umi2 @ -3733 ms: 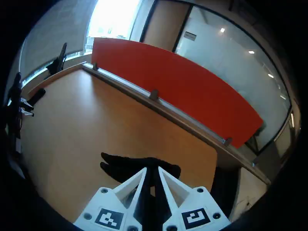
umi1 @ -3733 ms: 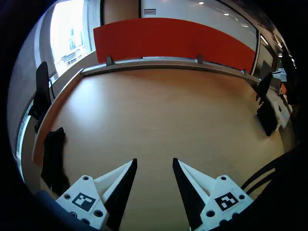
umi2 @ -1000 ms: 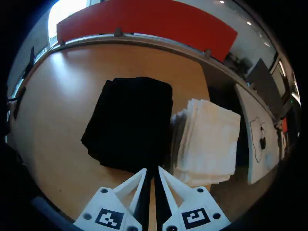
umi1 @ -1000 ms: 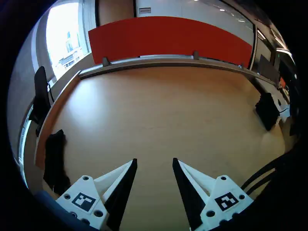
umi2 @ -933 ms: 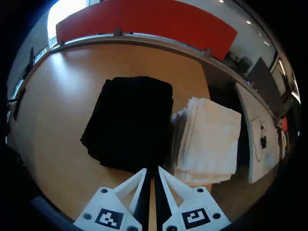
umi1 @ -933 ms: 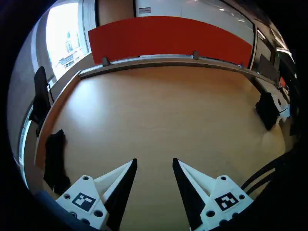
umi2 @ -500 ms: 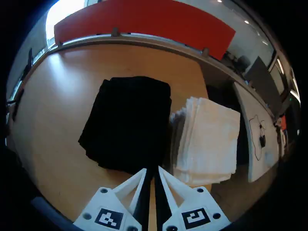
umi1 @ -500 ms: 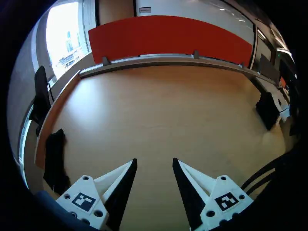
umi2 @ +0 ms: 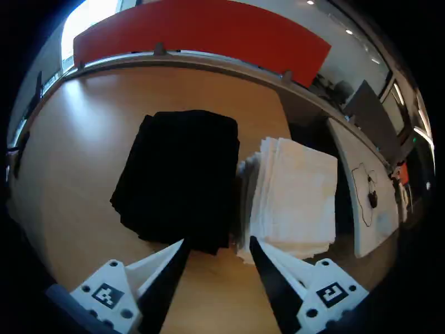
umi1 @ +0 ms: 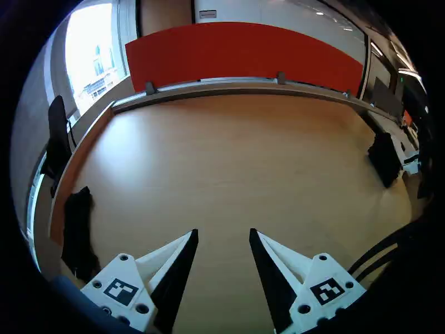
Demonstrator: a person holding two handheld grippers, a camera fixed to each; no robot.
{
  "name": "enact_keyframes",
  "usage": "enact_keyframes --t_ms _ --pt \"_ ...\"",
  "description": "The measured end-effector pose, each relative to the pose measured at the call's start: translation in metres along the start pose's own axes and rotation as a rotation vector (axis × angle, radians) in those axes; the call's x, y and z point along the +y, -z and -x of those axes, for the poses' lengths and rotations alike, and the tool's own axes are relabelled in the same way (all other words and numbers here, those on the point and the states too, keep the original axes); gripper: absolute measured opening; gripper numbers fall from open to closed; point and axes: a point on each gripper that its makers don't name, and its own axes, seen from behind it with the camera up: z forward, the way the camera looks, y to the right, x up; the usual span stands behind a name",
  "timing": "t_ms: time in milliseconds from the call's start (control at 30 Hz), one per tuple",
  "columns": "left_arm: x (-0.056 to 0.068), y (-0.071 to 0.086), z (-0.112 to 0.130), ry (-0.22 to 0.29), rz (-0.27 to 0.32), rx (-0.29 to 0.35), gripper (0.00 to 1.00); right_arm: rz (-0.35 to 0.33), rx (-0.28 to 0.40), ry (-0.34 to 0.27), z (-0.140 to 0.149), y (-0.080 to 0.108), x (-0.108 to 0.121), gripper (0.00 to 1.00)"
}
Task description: Fold towel
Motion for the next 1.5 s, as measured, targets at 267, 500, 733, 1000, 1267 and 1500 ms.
enact_keyframes --t_ms 267,500,733,1000,1267,1500 --pt "-0.001 0.002 -0.001 0.000 0.006 0.006 0.67 -0.004 0.019 -0.021 -0.006 0.003 -0.006 1.00" --pt "-0.005 0.005 0.001 0.005 0.005 0.008 0.67 -0.006 0.039 -0.042 -0.012 0.007 -0.010 1.00" --pt "-0.007 0.007 0.000 0.010 0.006 0.015 0.67 -0.002 0.062 -0.118 -0.020 0.010 -0.017 1.00" --pt "-0.008 0.009 -0.001 0.010 0.007 0.022 0.67 0.000 0.086 -0.229 -0.029 0.011 -0.024 1.00" --pt "-0.009 0.012 -0.006 0.015 0.010 0.037 0.67 0.024 0.119 -0.253 -0.034 0.016 -0.026 1.00" --pt "-0.014 0.015 -0.014 0.024 0.004 0.055 0.67 0.062 0.241 -0.288 -0.060 0.030 -0.027 1.00"
